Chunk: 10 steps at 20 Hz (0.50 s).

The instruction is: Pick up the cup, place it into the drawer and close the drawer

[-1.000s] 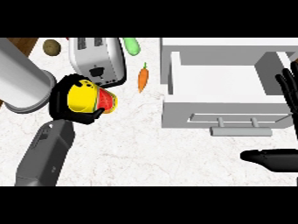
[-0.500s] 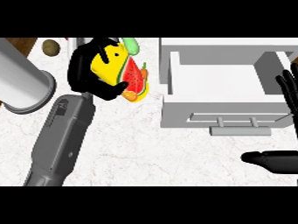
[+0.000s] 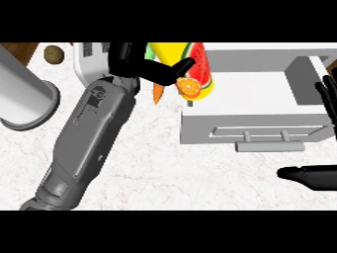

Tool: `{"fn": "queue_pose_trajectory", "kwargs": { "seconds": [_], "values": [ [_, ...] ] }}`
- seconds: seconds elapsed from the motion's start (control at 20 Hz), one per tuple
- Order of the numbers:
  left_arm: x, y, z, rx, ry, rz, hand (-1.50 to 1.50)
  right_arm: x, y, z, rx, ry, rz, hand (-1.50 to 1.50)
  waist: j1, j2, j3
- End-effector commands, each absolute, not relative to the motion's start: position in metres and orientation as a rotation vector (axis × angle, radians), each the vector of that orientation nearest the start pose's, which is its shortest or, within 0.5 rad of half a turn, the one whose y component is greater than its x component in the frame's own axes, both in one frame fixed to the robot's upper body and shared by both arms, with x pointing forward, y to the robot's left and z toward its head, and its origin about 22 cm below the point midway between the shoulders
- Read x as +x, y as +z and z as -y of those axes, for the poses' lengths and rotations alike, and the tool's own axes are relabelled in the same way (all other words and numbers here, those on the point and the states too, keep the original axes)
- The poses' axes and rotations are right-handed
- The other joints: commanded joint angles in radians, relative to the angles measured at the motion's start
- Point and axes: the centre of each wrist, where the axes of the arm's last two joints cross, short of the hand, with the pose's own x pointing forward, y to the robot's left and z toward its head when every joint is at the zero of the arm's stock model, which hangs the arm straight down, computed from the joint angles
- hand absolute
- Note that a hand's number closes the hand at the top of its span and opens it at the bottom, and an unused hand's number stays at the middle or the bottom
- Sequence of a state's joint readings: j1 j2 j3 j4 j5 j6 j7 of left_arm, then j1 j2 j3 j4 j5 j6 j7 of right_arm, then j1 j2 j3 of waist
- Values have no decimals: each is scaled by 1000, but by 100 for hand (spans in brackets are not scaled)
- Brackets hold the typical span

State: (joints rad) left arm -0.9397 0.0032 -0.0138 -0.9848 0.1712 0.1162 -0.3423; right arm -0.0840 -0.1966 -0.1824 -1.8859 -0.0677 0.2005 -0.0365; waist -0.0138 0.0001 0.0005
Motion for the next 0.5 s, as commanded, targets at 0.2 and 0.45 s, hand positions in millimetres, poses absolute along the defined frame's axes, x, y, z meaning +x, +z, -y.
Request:
{"fn": "queue_pose_trajectory", "kwargs": {
  "seconds": [0.2,0.45],
  "values": [
    [426,164,-52,-286,-151,2023,150,235,109,300,-43,232,2003,-150,-20,5,0],
    [430,159,-35,-256,-155,1977,150,234,116,285,-57,247,2018,-150,-30,6,0]
  ]
}}
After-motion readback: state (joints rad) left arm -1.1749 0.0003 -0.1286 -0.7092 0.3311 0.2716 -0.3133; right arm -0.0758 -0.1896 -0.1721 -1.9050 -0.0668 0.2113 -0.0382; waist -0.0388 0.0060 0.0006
